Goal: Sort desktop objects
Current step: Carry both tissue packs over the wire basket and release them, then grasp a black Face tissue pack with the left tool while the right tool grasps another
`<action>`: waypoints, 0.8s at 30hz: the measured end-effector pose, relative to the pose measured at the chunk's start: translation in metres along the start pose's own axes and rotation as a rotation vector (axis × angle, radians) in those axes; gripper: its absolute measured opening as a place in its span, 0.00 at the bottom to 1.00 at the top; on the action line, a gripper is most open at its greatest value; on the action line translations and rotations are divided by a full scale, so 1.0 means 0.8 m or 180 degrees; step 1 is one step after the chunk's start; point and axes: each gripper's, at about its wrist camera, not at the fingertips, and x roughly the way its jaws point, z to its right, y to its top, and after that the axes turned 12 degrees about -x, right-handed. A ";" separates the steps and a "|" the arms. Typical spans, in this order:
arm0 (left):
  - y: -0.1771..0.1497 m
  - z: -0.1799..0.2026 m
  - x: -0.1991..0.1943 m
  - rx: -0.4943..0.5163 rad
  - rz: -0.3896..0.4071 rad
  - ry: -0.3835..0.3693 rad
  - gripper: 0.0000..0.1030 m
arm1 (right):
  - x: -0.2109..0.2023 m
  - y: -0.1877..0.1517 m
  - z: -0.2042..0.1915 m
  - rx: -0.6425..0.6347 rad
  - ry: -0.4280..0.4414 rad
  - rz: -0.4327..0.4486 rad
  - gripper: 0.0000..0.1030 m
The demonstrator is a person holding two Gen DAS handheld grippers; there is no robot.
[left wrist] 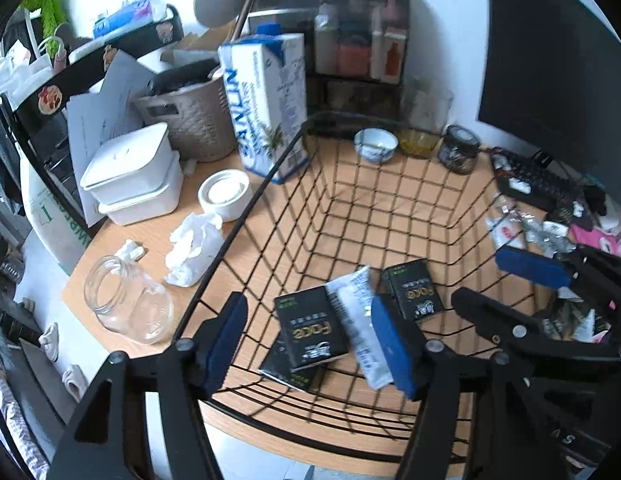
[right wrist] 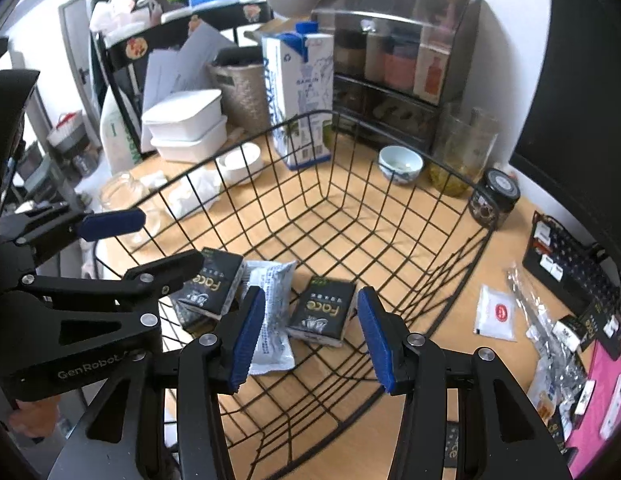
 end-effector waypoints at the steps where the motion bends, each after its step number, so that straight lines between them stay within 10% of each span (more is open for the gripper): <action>1: -0.001 0.006 -0.006 0.0039 0.0037 -0.0026 0.68 | -0.009 -0.004 0.001 0.0002 -0.0018 0.0025 0.47; 13: -0.066 0.165 -0.061 0.0911 0.0227 -0.0535 0.68 | -0.136 -0.130 0.082 0.0457 -0.0614 0.0141 0.54; 24: -0.133 0.289 0.030 0.1758 -0.0238 -0.0549 0.68 | -0.152 -0.287 0.218 0.1446 -0.0919 -0.0217 0.54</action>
